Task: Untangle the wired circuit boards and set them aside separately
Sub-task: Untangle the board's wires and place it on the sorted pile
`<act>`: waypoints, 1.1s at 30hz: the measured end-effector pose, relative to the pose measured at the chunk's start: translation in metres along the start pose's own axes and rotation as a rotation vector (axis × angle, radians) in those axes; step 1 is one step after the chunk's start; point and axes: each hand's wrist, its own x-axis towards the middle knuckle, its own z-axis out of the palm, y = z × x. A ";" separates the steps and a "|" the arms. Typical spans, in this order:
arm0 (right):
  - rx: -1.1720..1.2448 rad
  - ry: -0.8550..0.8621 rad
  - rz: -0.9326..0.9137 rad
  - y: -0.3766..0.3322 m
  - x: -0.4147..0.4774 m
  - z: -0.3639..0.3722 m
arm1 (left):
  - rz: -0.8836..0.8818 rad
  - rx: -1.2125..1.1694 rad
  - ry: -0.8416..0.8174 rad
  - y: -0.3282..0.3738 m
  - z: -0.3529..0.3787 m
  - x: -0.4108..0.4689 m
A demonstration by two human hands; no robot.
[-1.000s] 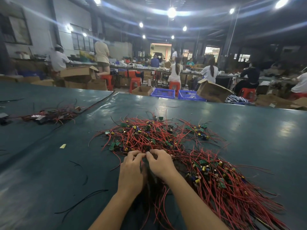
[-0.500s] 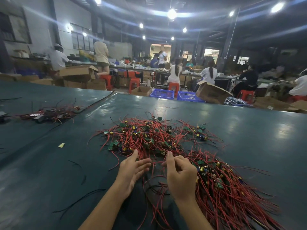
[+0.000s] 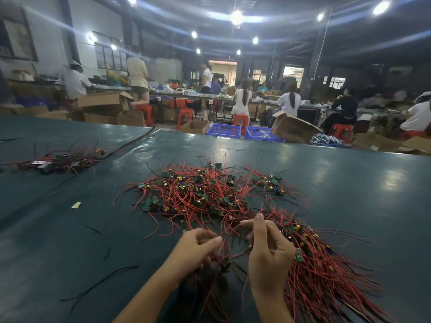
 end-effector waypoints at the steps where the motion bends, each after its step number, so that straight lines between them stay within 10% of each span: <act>1: 0.009 0.000 0.009 0.000 0.000 -0.001 | 0.050 0.096 -0.015 -0.001 0.001 -0.002; 9: 0.156 0.059 0.353 0.002 0.004 0.000 | 0.139 -0.099 0.142 0.008 0.003 -0.007; 21: -0.108 -0.453 0.560 0.008 -0.024 0.022 | 0.477 -0.206 0.275 0.024 -0.011 -0.014; 33: 0.104 -0.380 0.855 -0.002 -0.013 0.019 | 0.690 -0.227 0.320 0.029 -0.006 -0.021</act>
